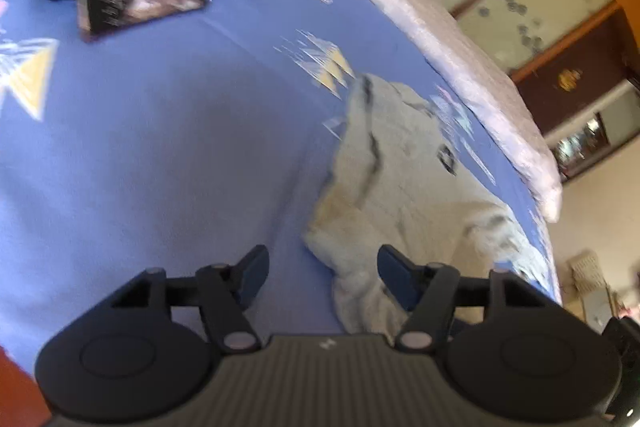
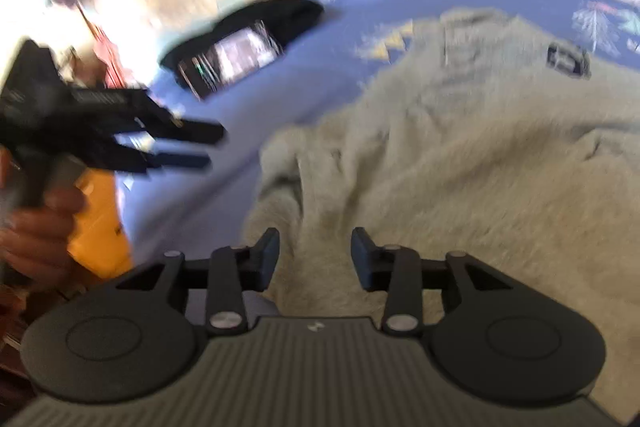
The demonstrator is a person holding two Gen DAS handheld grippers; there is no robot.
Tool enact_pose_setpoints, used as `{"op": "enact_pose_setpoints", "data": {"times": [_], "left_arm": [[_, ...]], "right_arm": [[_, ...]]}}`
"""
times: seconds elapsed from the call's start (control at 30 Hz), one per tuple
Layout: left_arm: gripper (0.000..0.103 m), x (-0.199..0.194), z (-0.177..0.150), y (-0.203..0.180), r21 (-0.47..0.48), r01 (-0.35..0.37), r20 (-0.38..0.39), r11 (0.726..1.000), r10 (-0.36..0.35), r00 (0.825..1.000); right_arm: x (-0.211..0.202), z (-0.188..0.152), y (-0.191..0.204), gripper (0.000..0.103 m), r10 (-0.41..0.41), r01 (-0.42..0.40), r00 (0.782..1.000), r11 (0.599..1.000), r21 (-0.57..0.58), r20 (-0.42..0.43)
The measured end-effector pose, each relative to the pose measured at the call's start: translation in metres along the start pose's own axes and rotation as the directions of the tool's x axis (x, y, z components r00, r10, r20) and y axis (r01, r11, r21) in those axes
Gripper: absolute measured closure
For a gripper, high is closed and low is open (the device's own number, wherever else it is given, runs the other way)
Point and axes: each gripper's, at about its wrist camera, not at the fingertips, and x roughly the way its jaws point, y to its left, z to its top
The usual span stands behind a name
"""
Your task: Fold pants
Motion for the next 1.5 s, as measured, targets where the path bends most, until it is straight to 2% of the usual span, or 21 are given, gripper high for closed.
{"op": "enact_pose_setpoints", "data": {"times": [0.03, 0.1, 0.13, 0.2, 0.23, 0.27, 0.37, 0.43, 0.53, 0.6, 0.67, 0.77, 0.8, 0.97, 1.03, 1.13, 1.2, 1.27, 1.33, 1.4, 1.5], "left_arm": [[0.034, 0.005, -0.001, -0.006, 0.010, 0.021, -0.013, 1.000, -0.021, 1.000], [0.006, 0.020, -0.003, -0.021, 0.040, 0.040, -0.030, 0.998, -0.039, 0.999], [0.008, 0.027, -0.005, -0.028, 0.066, 0.039, -0.027, 0.997, -0.038, 0.999], [0.034, 0.047, -0.008, -0.039, 0.106, -0.004, -0.049, 0.994, 0.010, 0.999], [0.067, 0.058, -0.009, -0.041, 0.102, -0.037, -0.081, 0.994, 0.045, 0.996], [0.086, 0.067, -0.010, -0.041, 0.096, -0.069, -0.107, 0.993, 0.079, 0.991], [0.088, 0.051, -0.006, -0.036, 0.063, -0.083, -0.066, 0.995, 0.087, 0.994], [0.088, 0.027, 0.000, -0.033, 0.052, -0.065, -0.012, 0.997, 0.066, 0.998], [0.087, 0.024, 0.001, -0.024, 0.023, -0.092, -0.035, 0.995, 0.093, 0.995], [0.077, 0.042, -0.005, -0.020, 0.047, -0.181, -0.083, 0.982, 0.184, 0.979], [0.071, 0.041, -0.005, -0.019, 0.040, -0.172, -0.074, 0.984, 0.175, 0.982], [0.047, 0.023, -0.003, -0.021, 0.037, -0.228, -0.009, 0.973, 0.228, 0.974], [0.047, 0.014, -0.002, -0.018, 0.027, -0.239, 0.015, 0.971, 0.239, 0.971], [0.051, -0.032, 0.005, 0.001, -0.111, -0.266, 0.115, 0.958, 0.278, 0.954], [0.051, -0.033, 0.009, -0.014, -0.068, -0.271, 0.125, 0.960, 0.278, 0.952], [0.051, -0.004, 0.011, -0.073, 0.122, -0.276, 0.121, 0.953, 0.261, 0.958], [0.051, 0.027, 0.005, -0.125, 0.300, -0.270, 0.116, 0.915, 0.246, 0.962], [0.051, 0.069, -0.007, -0.182, 0.476, -0.255, 0.109, 0.842, 0.231, 0.967], [0.053, 0.114, -0.024, -0.235, 0.633, -0.222, 0.103, 0.742, 0.204, 0.974], [0.056, 0.164, -0.047, -0.285, 0.769, -0.188, 0.102, 0.611, 0.173, 0.980], [0.056, 0.227, -0.081, -0.339, 0.890, -0.143, 0.100, 0.433, 0.121, 0.988]], "right_arm": [[-0.007, 0.000, 0.001, 0.059, -0.010, 0.010, 1.000, 1.000, -0.007, 0.022], [-0.022, -0.005, -0.003, 0.059, -0.028, 0.028, 0.998, 1.000, -0.006, 0.059], [-0.026, -0.011, -0.005, 0.059, -0.030, 0.029, 0.997, 1.000, 0.008, 0.066], [-0.033, -0.022, -0.011, 0.059, -0.035, 0.033, 0.998, 0.999, 0.036, 0.061], [-0.033, -0.028, -0.011, 0.059, -0.043, 0.041, 0.998, 0.998, 0.043, 0.054], [-0.035, -0.034, -0.012, 0.059, -0.052, 0.049, 0.998, 0.998, 0.049, 0.044], [-0.024, -0.041, -0.013, 0.058, -0.055, 0.056, 0.998, 0.997, 0.062, -0.017], [-0.024, -0.048, -0.015, 0.057, 0.002, 0.005, 0.997, 0.995, 0.100, -0.075], [-0.021, -0.048, -0.004, 0.056, 0.021, -0.019, 0.998, 0.999, 0.039, -0.056], [-0.019, -0.045, -0.007, 0.056, 0.020, -0.018, 0.998, 0.999, 0.044, -0.051], [-0.027, -0.043, -0.016, 0.057, 0.021, -0.018, 0.999, 0.996, 0.088, -0.036], [-0.062, -0.049, -0.036, 0.057, -0.028, 0.021, 0.998, 0.989, 0.145, 0.049], [-0.076, -0.054, -0.045, 0.057, -0.055, 0.040, 0.995, 0.985, 0.170, 0.079], [-0.155, -0.079, -0.117, 0.057, -0.266, 0.180, 0.946, 0.906, 0.382, 0.184], [-0.189, -0.089, -0.156, 0.057, -0.355, 0.211, 0.911, 0.840, 0.500, 0.212], [-0.239, -0.096, -0.216, 0.058, -0.502, 0.259, 0.835, 0.720, 0.644, 0.226], [-0.267, -0.098, -0.255, 0.058, -0.601, 0.294, 0.769, 0.638, 0.712, 0.221], [-0.287, -0.102, -0.296, 0.058, -0.663, 0.288, 0.717, 0.563, 0.775, 0.215], [-0.300, -0.106, -0.339, 0.058, -0.702, 0.277, 0.687, 0.495, 0.823, 0.190], [-0.305, -0.105, -0.377, 0.058, -0.727, 0.284, 0.669, 0.443, 0.850, 0.155], [-0.304, -0.102, -0.433, 0.058, -0.743, 0.302, 0.661, 0.391, 0.869, 0.105]]}}
